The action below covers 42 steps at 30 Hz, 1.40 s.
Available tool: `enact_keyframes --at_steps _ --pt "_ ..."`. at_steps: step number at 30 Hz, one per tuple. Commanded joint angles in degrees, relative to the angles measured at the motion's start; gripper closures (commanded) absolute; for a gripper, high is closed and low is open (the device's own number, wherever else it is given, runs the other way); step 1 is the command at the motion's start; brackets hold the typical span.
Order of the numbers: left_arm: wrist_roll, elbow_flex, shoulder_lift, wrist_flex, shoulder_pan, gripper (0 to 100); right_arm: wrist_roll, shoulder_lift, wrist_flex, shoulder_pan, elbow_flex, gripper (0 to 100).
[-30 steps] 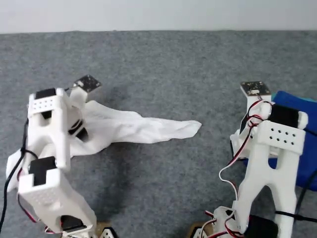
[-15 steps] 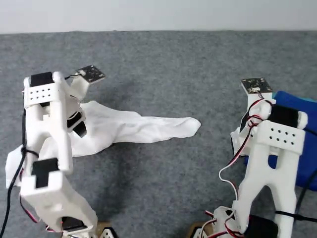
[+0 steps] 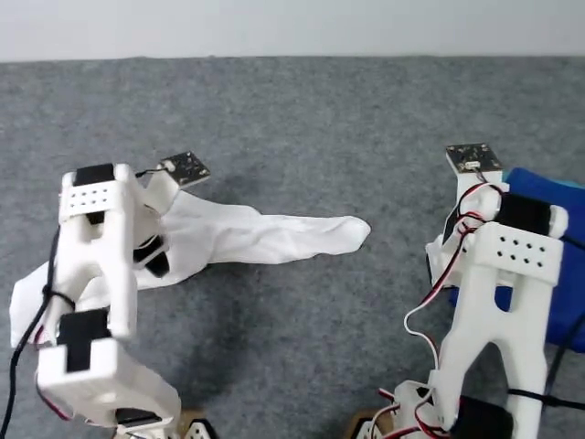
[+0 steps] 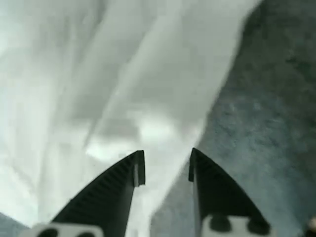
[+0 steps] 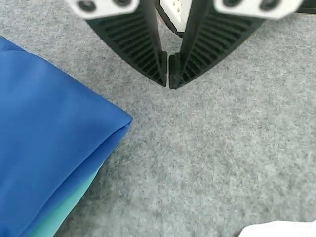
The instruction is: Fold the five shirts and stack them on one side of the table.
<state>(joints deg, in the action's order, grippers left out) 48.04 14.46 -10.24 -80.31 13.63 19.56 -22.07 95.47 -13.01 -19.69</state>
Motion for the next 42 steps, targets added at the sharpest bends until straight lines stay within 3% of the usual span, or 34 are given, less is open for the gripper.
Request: enact_keyframes --at_steps 1,9,22,32,42 --pt "-3.2 -2.5 -4.0 7.2 0.3 85 -0.1 -1.4 -0.4 0.2 0.4 99.0" --pt "-5.4 -17.5 -16.2 6.9 0.6 85 -0.1 -1.6 -0.3 0.0 0.4 99.0" --pt "-6.9 -38.7 -16.9 -20.2 0.0 86 -0.1 -1.5 -0.7 0.0 0.3 99.0" --pt "4.0 -21.8 -9.9 -19.9 -0.2 87 -0.1 -1.4 -0.8 0.2 0.3 99.0" --pt "4.3 -17.8 -9.8 -14.9 -1.2 83 -0.1 -1.3 -0.9 0.3 0.2 99.0"
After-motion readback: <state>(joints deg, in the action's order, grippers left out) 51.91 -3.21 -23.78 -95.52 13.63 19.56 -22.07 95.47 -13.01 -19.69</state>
